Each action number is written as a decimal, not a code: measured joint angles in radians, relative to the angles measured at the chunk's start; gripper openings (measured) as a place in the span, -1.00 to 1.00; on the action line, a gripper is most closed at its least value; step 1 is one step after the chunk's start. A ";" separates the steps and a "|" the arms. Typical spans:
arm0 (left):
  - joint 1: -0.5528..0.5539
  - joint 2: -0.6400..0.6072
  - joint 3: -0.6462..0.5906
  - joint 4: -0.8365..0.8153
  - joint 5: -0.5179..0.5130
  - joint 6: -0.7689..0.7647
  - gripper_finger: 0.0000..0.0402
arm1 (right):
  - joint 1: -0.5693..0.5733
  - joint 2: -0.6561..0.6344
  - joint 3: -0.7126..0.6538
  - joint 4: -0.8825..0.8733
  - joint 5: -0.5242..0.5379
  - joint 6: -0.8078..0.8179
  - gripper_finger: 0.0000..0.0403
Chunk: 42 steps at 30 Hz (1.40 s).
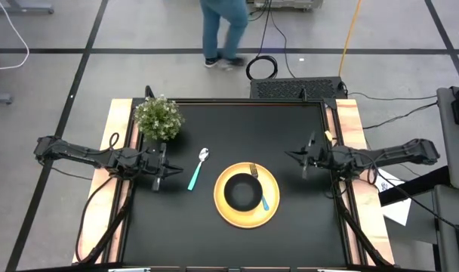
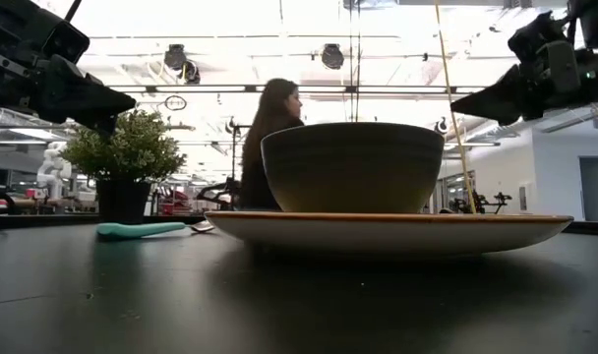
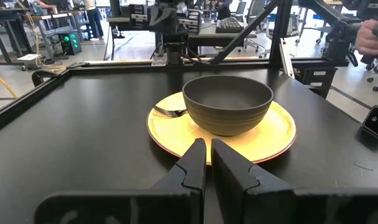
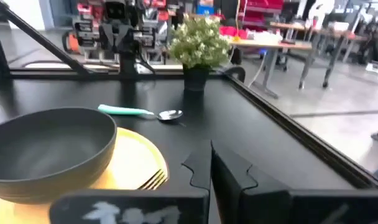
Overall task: Set table place
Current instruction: Put the blue spoon on the black bowl
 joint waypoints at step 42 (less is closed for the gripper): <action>0.000 0.001 0.000 0.036 -0.003 0.056 -0.85 | -0.050 0.004 -0.109 0.173 -0.184 -0.043 -1.00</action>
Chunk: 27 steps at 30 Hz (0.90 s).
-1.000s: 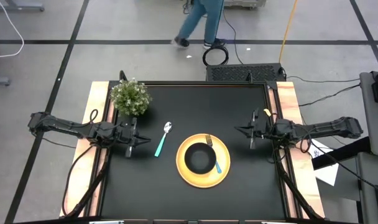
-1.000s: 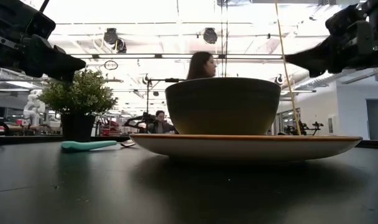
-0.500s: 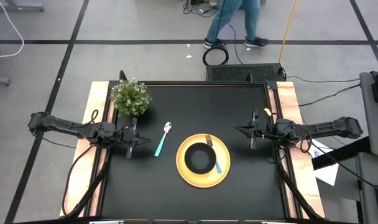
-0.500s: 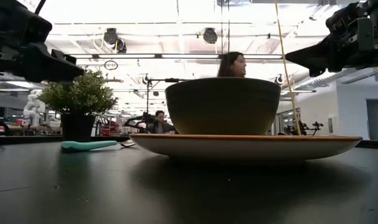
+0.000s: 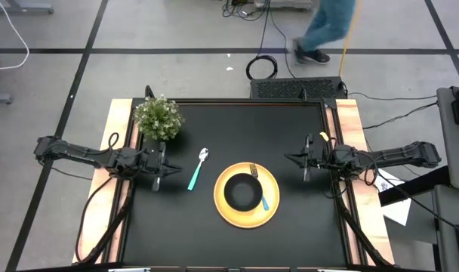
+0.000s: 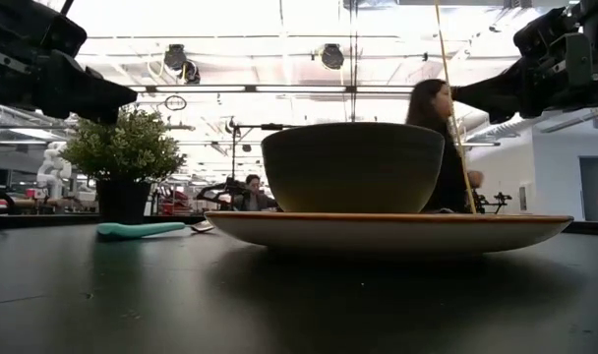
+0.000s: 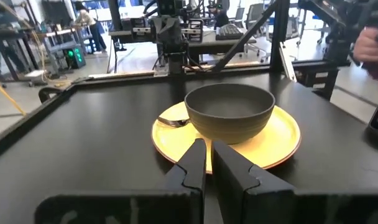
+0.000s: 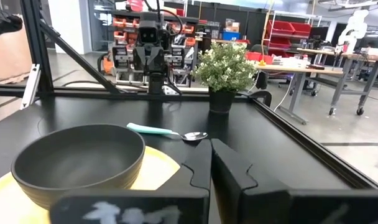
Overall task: Set table place
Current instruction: Put the blue spoon on the black bowl
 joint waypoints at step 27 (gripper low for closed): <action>0.000 0.000 0.000 0.090 -0.043 0.084 -0.85 | 0.000 0.024 0.000 0.014 0.000 -0.048 -1.00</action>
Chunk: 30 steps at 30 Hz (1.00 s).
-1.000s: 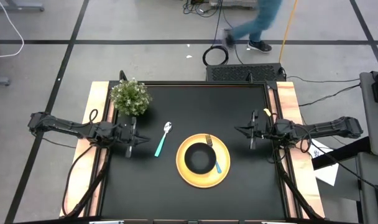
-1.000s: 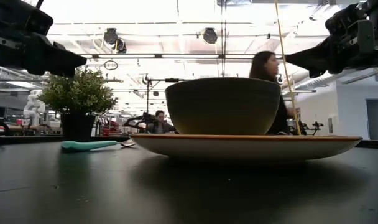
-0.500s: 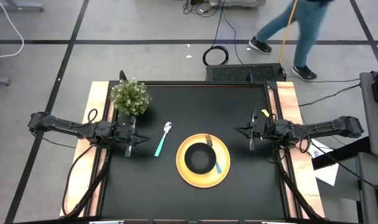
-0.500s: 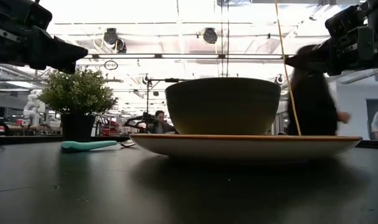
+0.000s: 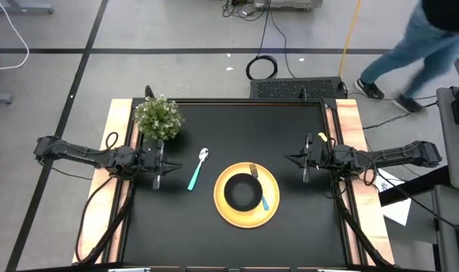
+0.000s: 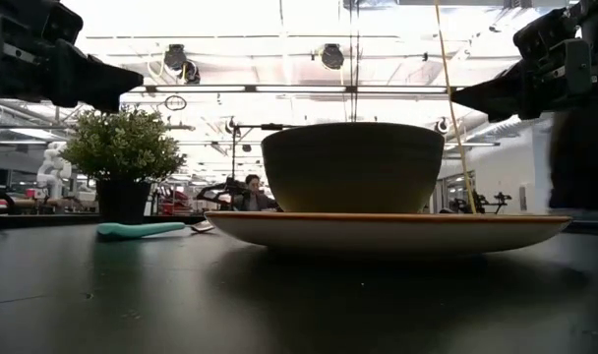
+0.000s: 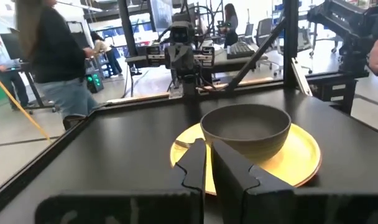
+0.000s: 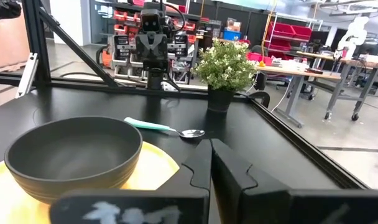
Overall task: Set table place
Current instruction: Put the blue spoon on the black bowl
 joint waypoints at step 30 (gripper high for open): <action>0.000 0.057 0.000 0.031 0.018 -0.053 -0.85 | 0.000 0.019 0.000 0.088 0.004 -0.042 -1.00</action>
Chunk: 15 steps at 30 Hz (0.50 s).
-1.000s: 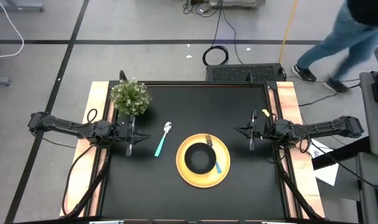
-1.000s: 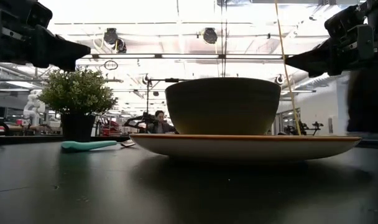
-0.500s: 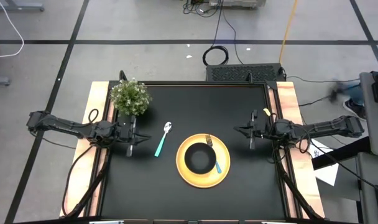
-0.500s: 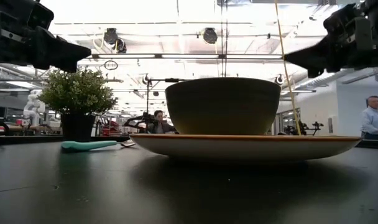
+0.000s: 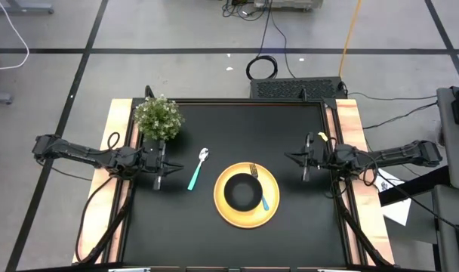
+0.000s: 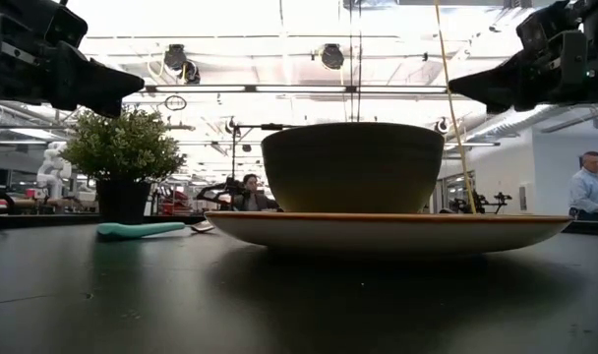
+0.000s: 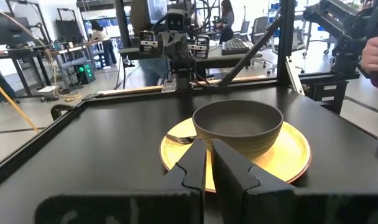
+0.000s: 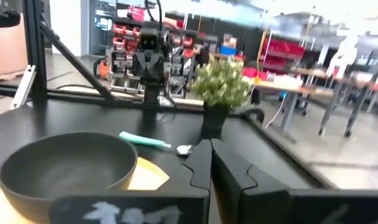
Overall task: Set table place
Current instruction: Put the blue spoon on the black bowl
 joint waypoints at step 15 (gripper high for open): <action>0.000 0.000 0.000 -0.056 -0.075 0.033 -0.85 | 0.000 0.015 0.000 0.084 0.001 0.131 -1.00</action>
